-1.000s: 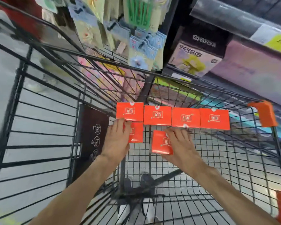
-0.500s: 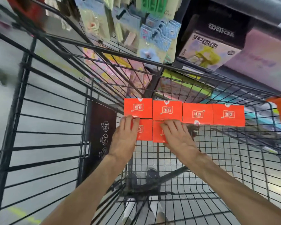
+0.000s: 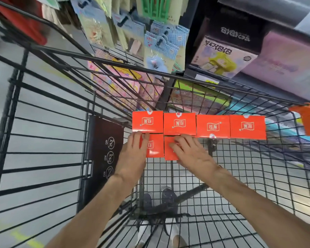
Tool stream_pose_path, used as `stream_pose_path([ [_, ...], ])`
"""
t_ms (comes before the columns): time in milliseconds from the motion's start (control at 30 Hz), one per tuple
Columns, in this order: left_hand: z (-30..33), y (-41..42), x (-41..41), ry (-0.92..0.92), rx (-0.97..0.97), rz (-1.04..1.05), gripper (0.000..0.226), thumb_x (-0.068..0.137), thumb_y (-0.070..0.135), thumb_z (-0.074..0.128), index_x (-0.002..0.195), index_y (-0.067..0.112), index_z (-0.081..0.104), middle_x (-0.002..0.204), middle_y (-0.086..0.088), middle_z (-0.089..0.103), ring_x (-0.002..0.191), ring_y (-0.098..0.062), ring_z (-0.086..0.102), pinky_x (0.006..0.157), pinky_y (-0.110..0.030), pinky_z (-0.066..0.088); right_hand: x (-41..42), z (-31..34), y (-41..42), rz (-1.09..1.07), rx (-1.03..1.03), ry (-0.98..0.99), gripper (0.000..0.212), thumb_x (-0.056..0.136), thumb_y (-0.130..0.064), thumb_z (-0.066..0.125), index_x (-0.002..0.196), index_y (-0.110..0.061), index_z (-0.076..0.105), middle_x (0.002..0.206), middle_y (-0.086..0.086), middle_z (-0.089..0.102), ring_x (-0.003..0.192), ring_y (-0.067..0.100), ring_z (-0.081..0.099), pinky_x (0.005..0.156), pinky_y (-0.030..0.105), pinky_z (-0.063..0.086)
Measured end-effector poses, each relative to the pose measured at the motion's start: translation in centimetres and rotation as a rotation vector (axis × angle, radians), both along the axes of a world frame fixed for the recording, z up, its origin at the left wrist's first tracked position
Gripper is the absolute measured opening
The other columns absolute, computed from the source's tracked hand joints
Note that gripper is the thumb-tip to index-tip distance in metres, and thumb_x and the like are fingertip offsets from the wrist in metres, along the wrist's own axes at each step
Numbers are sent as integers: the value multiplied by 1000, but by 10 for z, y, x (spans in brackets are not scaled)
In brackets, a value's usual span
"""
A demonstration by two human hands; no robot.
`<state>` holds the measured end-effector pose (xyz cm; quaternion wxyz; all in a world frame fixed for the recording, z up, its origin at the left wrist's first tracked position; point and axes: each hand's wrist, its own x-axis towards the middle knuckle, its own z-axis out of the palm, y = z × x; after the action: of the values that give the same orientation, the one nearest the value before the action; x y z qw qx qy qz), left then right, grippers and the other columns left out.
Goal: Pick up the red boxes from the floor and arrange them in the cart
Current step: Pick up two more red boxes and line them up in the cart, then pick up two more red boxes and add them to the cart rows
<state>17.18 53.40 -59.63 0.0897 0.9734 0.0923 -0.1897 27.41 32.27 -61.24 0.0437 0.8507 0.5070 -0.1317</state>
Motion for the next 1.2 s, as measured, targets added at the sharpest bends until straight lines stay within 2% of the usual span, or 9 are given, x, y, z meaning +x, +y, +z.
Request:
stream_pose_path([
  [133,9,-1,-2,-8,-30,-24,97,85,35,74,158,15,12,156,-10,20,149,-27,20,123,-41,30,1,13,-7,-18,6,83,77,79,-47,82,141,-12,51,141,12,50,130,33,48,105,48,48],
  [333,52,-7,-3,-58,-106,-115,81,94,46,60,157,16,20,157,-5,29,149,-24,25,123,-42,28,2,59,-41,-198,35,222,68,95,-59,55,151,-23,38,153,-3,38,141,19,32,118,40,32],
  [433,96,-14,9,-108,-134,-232,73,94,47,59,153,15,32,152,-5,38,147,-26,30,123,-43,26,2,107,-65,-308,36,208,66,96,-59,52,150,-25,38,150,-4,41,140,17,36,119,44,34],
  [533,155,-32,25,-143,-121,-346,74,93,53,57,153,16,33,152,-5,38,146,-27,31,121,-43,27,-6,171,-93,-411,56,160,58,96,-59,55,144,-29,43,144,-4,47,137,19,41,118,43,30],
  [667,255,-74,47,-223,-114,-504,77,94,62,51,154,19,32,157,-6,36,146,-26,33,122,-42,27,-23,276,-133,-533,28,80,67,96,-60,55,151,-25,40,153,0,43,144,21,36,118,37,24],
  [767,332,-119,59,-306,-121,-626,79,90,68,47,151,18,38,151,-5,43,140,-29,42,116,-44,35,-46,356,-180,-668,95,40,76,95,-62,56,155,-23,34,154,1,43,143,22,39,115,39,30],
  [900,410,-200,78,-370,-174,-827,81,88,66,55,151,17,40,152,-4,45,141,-25,42,117,-37,34,-87,439,-263,-878,216,-7,78,93,-62,59,157,-26,32,155,1,42,147,23,33,121,37,23],
  [1100,500,-369,85,-459,-211,-1102,83,90,72,48,153,20,34,158,0,37,145,-19,36,118,-35,32,-160,528,-412,-1135,276,-213,84,91,-66,59,158,-22,32,157,3,41,147,23,34,122,42,25],
  [1200,530,-469,73,-510,-229,-1240,85,90,74,47,154,20,33,159,1,37,144,-18,38,118,-34,32,-209,557,-491,-1261,258,-304,82,91,-66,59,156,-22,34,152,3,46,141,24,41,118,40,29],
])
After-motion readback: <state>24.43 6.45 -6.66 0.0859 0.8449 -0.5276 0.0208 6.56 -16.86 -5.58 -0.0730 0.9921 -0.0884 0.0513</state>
